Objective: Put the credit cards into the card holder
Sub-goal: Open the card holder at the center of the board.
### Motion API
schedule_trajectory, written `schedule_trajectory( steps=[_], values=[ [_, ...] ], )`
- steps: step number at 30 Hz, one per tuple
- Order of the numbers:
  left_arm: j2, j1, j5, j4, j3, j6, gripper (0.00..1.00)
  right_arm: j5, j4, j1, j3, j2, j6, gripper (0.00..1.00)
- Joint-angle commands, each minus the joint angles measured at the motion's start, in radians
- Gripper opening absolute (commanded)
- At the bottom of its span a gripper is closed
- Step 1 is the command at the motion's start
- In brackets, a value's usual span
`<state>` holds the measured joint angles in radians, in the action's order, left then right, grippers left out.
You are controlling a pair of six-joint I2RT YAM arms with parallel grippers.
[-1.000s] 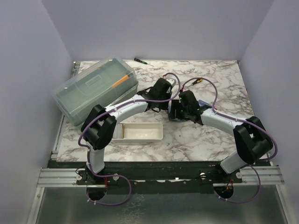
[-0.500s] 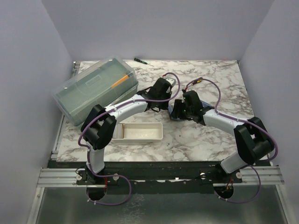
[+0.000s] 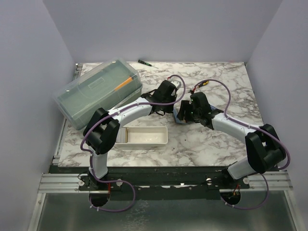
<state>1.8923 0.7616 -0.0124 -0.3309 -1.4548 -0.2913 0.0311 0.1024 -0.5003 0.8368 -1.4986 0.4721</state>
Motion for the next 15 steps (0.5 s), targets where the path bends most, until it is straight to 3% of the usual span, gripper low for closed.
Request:
schedule_trajectory(
  steps=[1,15],
  values=[
    [-0.042,0.004,-0.015,0.009,0.007,0.009,0.0,-0.024,-0.012,-0.001,0.009,0.032,0.0,0.65],
    [-0.043,0.004,-0.026,0.01,0.004,0.004,0.0,-0.025,-0.015,-0.001,0.04,-0.073,-0.014,0.62]
  ],
)
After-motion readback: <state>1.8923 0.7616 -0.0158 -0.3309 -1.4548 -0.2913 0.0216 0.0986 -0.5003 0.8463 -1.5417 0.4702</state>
